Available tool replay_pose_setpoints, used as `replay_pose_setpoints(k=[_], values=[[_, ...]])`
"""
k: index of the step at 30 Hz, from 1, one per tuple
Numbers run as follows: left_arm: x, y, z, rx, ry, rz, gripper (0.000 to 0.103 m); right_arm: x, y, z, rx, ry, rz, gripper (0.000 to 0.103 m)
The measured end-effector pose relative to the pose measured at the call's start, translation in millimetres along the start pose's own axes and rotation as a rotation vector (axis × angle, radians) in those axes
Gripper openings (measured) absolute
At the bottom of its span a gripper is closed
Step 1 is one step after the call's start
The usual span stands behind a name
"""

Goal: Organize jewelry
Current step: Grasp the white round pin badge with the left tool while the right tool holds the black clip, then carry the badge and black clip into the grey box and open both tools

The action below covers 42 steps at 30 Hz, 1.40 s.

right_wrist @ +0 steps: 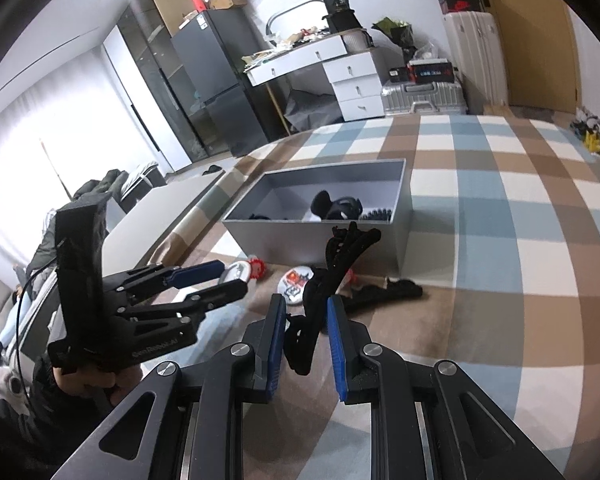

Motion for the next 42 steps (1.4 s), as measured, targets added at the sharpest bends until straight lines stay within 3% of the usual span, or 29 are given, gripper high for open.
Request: replay_pose_setpoints(k=[16,42], values=[[28,-4,-12,0.028,0.034,0.110,0.037,34,-19,3,-0.009,0.006,0.062,0.020],[52,-34,-23,0.040,0.045,0.120,0.037,48,-63,23,-0.036,-0.199,0.050,0.020]])
Point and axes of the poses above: each gripper's, at about its wrist camera, not at the fingertips, and y roughly against the way its jaws point, z to its right, x to its top, the point moved 3 cm from there along -y, roughly the way its jaws point, and after that the axes turned 15 degrees about z, right-handed, at the moved point
